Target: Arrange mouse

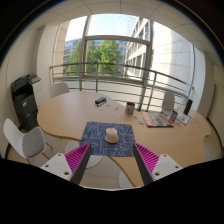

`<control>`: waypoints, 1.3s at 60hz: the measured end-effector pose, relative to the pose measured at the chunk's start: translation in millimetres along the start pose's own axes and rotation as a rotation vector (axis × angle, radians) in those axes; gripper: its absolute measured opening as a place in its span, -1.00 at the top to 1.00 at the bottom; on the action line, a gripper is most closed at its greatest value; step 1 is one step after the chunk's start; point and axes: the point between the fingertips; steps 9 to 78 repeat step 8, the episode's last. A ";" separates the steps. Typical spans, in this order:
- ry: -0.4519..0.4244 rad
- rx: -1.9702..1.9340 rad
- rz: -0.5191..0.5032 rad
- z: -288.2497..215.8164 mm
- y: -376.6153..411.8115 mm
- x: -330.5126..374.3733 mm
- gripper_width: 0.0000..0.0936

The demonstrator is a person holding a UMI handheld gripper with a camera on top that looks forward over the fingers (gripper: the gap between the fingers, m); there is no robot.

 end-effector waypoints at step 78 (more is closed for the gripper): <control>-0.007 -0.004 -0.014 4.5 6.1 19.5 -0.80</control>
Point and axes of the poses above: the point between the fingertips, and its own axes, seen from behind it with the camera up: y to the left, z down, x backward, against the way the camera looks, and after that the axes turned 15 degrees about x, right-handed
